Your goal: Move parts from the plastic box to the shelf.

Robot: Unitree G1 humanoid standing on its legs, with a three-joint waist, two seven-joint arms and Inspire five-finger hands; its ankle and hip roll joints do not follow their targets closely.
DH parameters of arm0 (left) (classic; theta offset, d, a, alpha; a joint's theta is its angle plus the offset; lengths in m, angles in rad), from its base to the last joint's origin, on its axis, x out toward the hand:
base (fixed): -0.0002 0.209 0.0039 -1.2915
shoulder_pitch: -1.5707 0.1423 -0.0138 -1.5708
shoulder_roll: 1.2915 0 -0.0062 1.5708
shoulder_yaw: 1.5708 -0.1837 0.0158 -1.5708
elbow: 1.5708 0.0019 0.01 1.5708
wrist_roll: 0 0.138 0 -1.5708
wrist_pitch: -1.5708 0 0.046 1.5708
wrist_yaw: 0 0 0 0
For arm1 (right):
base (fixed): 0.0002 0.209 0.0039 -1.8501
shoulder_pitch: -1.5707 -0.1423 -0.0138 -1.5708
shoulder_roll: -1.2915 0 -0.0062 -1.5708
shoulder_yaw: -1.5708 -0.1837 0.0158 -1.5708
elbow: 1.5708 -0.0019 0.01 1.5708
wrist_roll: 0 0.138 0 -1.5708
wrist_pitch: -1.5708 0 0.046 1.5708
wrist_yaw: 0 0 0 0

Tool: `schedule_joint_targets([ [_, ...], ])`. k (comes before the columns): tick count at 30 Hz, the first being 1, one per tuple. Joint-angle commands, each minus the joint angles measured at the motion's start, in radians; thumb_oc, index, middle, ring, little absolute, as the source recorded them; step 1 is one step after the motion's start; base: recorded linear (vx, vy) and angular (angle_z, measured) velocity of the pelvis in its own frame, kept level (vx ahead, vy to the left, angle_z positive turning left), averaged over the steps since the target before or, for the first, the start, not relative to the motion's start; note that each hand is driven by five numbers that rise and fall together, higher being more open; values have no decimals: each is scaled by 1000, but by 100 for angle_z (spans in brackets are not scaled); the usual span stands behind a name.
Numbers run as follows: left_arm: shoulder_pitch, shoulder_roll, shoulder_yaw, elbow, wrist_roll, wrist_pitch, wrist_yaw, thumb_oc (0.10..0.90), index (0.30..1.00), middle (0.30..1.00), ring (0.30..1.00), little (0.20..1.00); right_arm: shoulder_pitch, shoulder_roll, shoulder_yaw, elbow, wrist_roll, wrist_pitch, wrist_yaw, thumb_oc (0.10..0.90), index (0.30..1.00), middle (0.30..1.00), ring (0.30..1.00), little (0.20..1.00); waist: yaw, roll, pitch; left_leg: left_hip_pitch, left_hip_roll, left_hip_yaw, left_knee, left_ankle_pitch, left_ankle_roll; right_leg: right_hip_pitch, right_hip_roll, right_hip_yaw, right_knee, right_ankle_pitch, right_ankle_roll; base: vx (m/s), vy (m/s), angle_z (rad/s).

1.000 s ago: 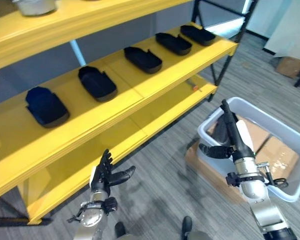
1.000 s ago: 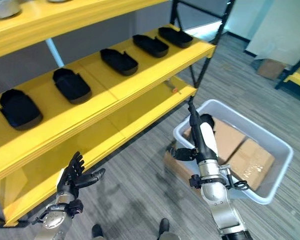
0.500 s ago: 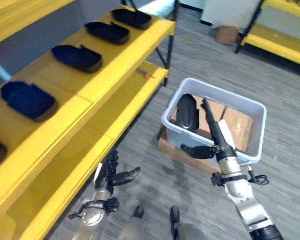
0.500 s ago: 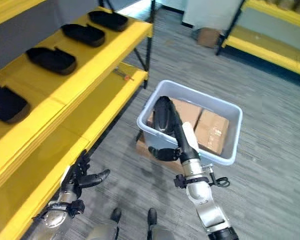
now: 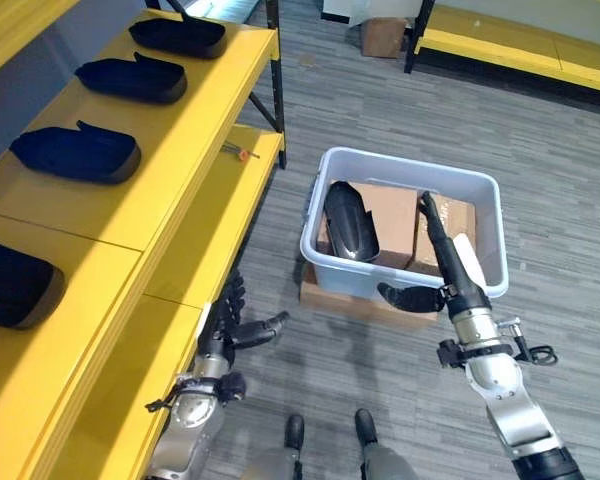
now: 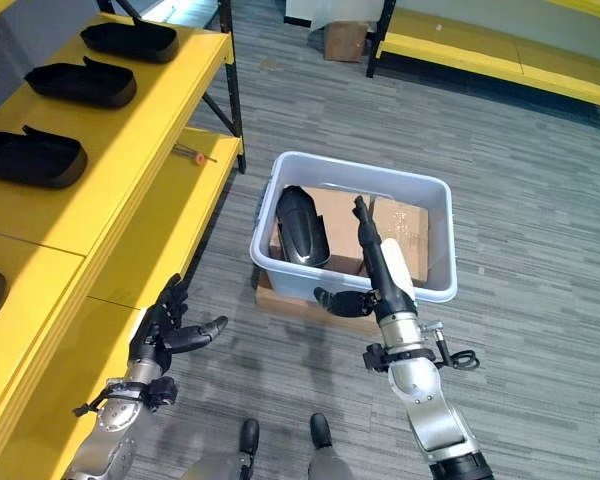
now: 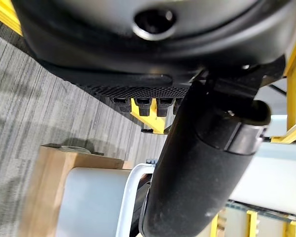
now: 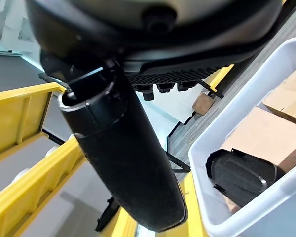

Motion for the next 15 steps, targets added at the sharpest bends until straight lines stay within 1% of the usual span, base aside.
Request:
schedule_joint_targets([
  [1, 13, 13, 53, -101, -3, -101, 23, 900, 1000, 1000, 1000, 1000, -99, -12, -13, -66, -4, -77, -23, 900, 1000, 1000, 1000, 1000, 10, 12, -38, 16, 2, -39, -55, 9, -1, -4, 2, -128, 87, 21, 47, 67, 36, -63],
  [2, 16, 12, 59, -103, -10, -104, 26, 900, 1000, 1000, 1000, 1000, -118, -17, -6, -52, -4, -76, -29, 900, 1000, 1000, 1000, 1000, 1, 19, -3, 38, 4, -29, -72, 1, -3, -84, -6, -169, 29, 63, 41, 112, 2, -68],
  [3, 17, 7, 65, -103, -14, -106, 29, 900, 1000, 1000, 1000, 1000, -124, -18, -6, -48, -3, -75, -33, 900, 1000, 1000, 1000, 1000, -7, 23, 11, 50, 8, -27, -78, -7, -8, -117, -21, -185, -16, 83, 42, 170, -24, -69],
  [5, 18, 0, 68, -100, -12, -105, 31, 900, 1000, 1000, 1000, 1000, -125, -21, -4, -46, -9, -70, -35, 900, 1000, 1000, 1000, 1000, -20, 26, 30, 80, 15, -32, -83, -26, -14, -150, -47, -216, -85, 119, 42, 171, -41, -29],
  [6, 18, 0, 68, -99, -11, -105, 31, 900, 1000, 1000, 1000, 1000, -126, -21, -3, -45, -9, -70, -35, 900, 1000, 1000, 1000, 1000, -21, 30, 31, 82, 18, -34, -83, -28, -14, -145, -45, -220, -90, 120, 42, 262, -72, 5],
  [7, 12, -7, 63, -92, 1, -104, 27, 900, 1000, 1000, 1000, 1000, -119, -23, -8, -51, -24, -66, -36, 900, 1000, 1000, 1000, 1000, -34, 27, 44, 110, 24, -44, -78, -55, -25, -176, -60, -244, -166, 141, 51, 287, -93, 7],
  [8, 9, -10, 59, -89, 9, -103, 23, 900, 1000, 1000, 1000, 1000, -112, -27, -12, -57, -29, -67, -36, 900, 1000, 1000, 1000, 1000, -41, 23, 47, 122, 27, -50, -72, -71, -30, -175, -60, -255, -200, 147, 56, 371, -130, 7],
  [9, 11, -14, 53, -85, 10, -103, 19, 900, 1000, 1000, 1000, 1000, -99, -30, -22, -69, -34, -65, -37, 900, 1000, 1000, 1000, 1000, -47, 19, 45, 132, 27, -62, -65, -85, -33, -162, -58, -259, -206, 154, 58, 279, -122, 26],
  [10, 12, -19, 54, -84, 7, -104, 10, 900, 1000, 1000, 1000, 1000, -72, -36, -39, -75, -35, -67, -35, 900, 1000, 1000, 1000, 1000, -49, 8, 36, 140, 22, -65, -66, -95, -39, -138, -58, -263, -217, 152, 55, 272, -118, 50],
  [11, 11, -29, 47, -78, 9, -102, 5, 900, 1000, 1000, 1000, 1000, -55, -40, -49, -77, -38, -68, -36, 900, 1000, 1000, 1000, 1000, -53, 0, 25, 149, 19, -73, -65, -111, -39, -120, -62, -265, -230, 166, 51, 397, -188, 103],
  [12, 14, -42, 39, -79, 0, -99, 1, 900, 1000, 1000, 1000, 1000, -41, -48, -67, -88, -39, -72, -35, 900, 1000, 1000, 1000, 1000, -60, 2, 1, 169, 37, -83, -62, -126, -47, -112, -63, -296, -201, 174, 40, 318, -147, 107],
  [13, 14, -42, 38, -79, 0, -99, 1, 900, 1000, 1000, 1000, 1000, -40, -48, -68, -88, -39, -72, -35, 900, 1000, 1000, 1000, 1000, -62, 5, 0, 169, 39, -86, -63, -127, -48, -112, -62, -299, -199, 172, 40, 314, -156, 98],
  [15, 19, -46, 34, -80, -12, -96, -2, 900, 1000, 1000, 1000, 1000, -24, -58, -82, -94, -37, -73, -35, 900, 1000, 1000, 1000, 1000, -69, 11, -16, 193, 69, -98, -72, -134, -62, -106, -57, -320, -173, 145, 26, 242, -138, 35],
])
